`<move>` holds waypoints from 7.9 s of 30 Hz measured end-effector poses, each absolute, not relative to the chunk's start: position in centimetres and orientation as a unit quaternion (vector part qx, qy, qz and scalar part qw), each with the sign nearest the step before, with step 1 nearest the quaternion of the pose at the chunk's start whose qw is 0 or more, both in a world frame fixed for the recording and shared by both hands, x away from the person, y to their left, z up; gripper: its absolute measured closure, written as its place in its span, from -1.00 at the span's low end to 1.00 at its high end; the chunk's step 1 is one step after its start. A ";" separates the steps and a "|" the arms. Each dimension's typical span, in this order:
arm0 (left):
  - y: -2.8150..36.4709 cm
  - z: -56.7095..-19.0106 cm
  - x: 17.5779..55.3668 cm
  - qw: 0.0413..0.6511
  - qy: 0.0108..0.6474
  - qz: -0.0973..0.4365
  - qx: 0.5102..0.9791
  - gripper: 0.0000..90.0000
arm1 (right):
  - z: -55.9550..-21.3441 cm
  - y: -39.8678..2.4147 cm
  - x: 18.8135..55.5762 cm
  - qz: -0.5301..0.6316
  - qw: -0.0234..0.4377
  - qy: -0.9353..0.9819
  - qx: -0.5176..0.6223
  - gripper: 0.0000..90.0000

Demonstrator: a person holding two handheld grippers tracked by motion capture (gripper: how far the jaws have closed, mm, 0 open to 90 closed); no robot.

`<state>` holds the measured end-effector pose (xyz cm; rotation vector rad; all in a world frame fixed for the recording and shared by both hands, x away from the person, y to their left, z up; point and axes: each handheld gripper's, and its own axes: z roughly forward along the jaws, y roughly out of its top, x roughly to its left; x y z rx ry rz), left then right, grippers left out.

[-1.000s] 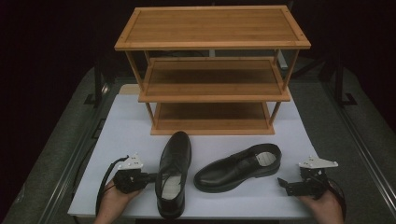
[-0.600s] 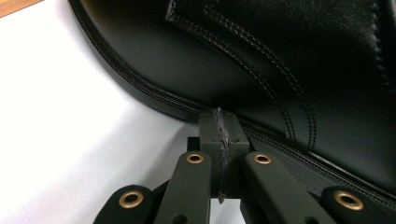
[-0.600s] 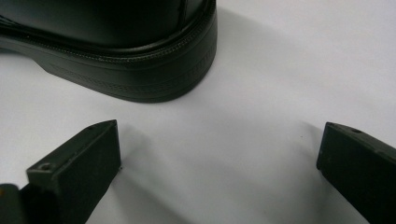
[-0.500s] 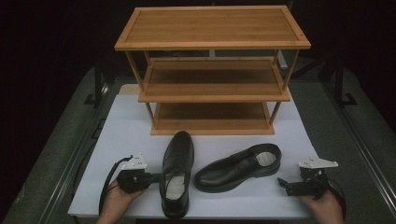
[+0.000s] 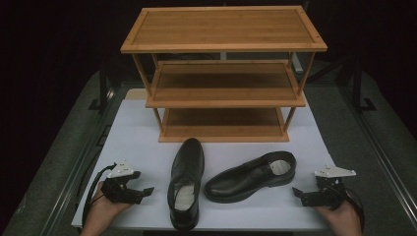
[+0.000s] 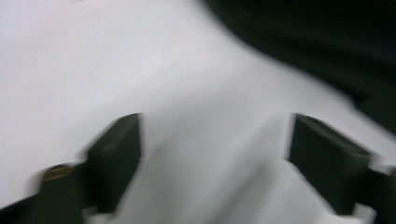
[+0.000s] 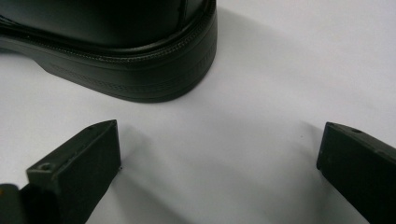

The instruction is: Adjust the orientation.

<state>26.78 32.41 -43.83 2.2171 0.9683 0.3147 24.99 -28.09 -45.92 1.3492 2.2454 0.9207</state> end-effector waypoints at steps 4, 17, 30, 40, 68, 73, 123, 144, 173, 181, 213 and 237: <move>33.7 -44.1 26.2 0.346 0.386 0.130 0.845 -0.84 | -45.9 -28.1 25.0 0.326 0.181 0.795 0.478 -1.00; 34.0 -45.1 25.6 0.336 0.375 0.159 0.849 -1.00 | -45.0 -29.2 24.7 0.351 0.192 0.784 0.475 0.00; 34.0 -45.1 25.6 0.334 0.373 0.160 0.851 -1.00 | -42.6 -29.9 27.6 0.376 0.200 0.783 0.454 0.99; 34.0 -45.1 25.6 0.336 0.375 0.159 0.849 -1.00 | -42.8 -29.7 31.7 0.408 0.157 0.796 0.420 0.99; 34.0 -45.1 25.6 0.337 0.375 0.158 0.849 -1.00 | -44.1 -28.4 32.9 0.390 0.083 0.839 0.370 1.00; 34.0 -45.1 25.6 0.337 0.375 0.158 0.849 -1.00 | -44.1 -28.6 31.8 0.393 0.073 0.841 0.365 1.00; 34.0 -45.1 25.6 0.336 0.375 0.158 0.849 -1.00 | -43.8 -27.4 23.6 0.389 -0.005 0.873 0.295 1.00; 34.0 -45.1 25.6 0.336 0.375 0.157 0.849 -1.00 | -44.2 -21.7 23.0 0.392 -0.056 0.893 0.214 1.00; 34.0 -45.1 25.6 0.336 0.375 0.157 0.850 -1.00 | -43.5 -17.0 24.0 0.403 -0.008 0.893 0.200 1.00; 34.0 -45.1 25.6 0.336 0.376 0.157 0.849 -1.00 | -43.9 -15.9 25.7 0.396 0.010 0.893 0.213 1.00; 34.0 -45.1 25.7 0.336 0.375 0.157 0.850 -1.00 | -43.8 -12.1 26.1 0.399 0.022 0.890 0.222 1.00; 34.0 -45.1 25.6 0.337 0.376 0.157 0.849 -1.00 | -43.8 -11.3 27.0 0.395 0.039 0.893 0.210 0.95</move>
